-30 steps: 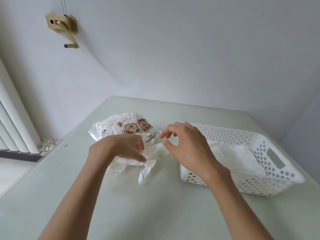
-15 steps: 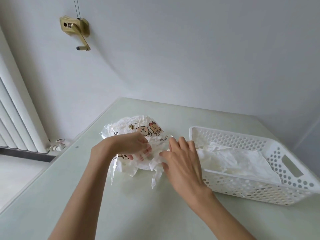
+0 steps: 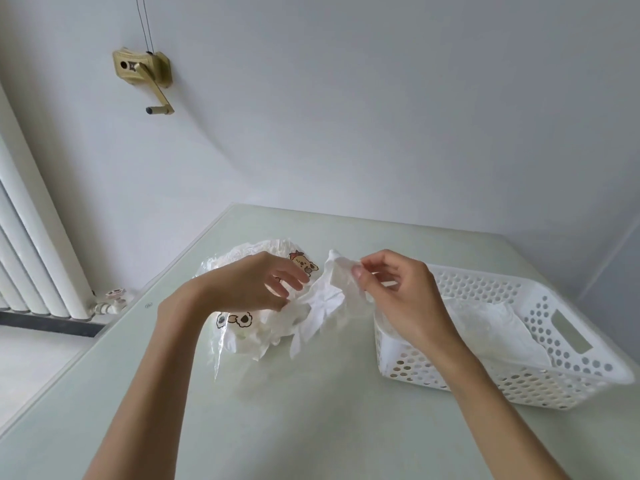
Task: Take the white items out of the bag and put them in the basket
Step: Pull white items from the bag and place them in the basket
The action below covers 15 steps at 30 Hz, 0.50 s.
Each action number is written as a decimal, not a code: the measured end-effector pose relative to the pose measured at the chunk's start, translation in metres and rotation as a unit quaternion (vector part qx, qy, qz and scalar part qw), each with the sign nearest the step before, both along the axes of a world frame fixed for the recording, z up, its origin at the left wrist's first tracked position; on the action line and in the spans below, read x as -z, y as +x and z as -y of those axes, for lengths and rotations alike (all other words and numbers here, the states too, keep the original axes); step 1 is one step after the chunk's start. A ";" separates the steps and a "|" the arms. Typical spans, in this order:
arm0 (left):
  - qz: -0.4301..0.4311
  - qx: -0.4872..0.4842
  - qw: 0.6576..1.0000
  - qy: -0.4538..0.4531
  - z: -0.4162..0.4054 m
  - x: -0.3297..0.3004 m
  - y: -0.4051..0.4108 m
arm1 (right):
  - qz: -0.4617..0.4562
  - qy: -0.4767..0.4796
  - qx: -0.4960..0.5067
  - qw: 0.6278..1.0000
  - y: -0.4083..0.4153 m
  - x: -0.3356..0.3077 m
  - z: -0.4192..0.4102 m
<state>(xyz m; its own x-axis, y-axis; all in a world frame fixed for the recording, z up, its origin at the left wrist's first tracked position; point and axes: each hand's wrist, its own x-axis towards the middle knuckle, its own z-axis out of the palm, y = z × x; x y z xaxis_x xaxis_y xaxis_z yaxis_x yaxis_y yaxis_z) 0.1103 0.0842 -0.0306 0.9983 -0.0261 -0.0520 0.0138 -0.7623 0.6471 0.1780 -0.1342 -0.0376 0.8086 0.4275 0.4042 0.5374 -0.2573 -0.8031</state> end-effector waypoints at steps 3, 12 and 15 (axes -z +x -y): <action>0.052 -0.002 0.995 -0.088 0.013 -0.011 0.000 | -0.070 0.028 -0.011 0.997 -0.001 -0.005 0.003; 0.115 0.033 0.980 -0.160 0.048 -0.019 0.006 | -0.131 0.077 -0.093 0.984 0.001 -0.024 0.018; 0.167 0.000 0.975 -0.145 0.047 -0.018 0.009 | -0.143 -0.002 -0.136 0.980 0.006 -0.028 0.030</action>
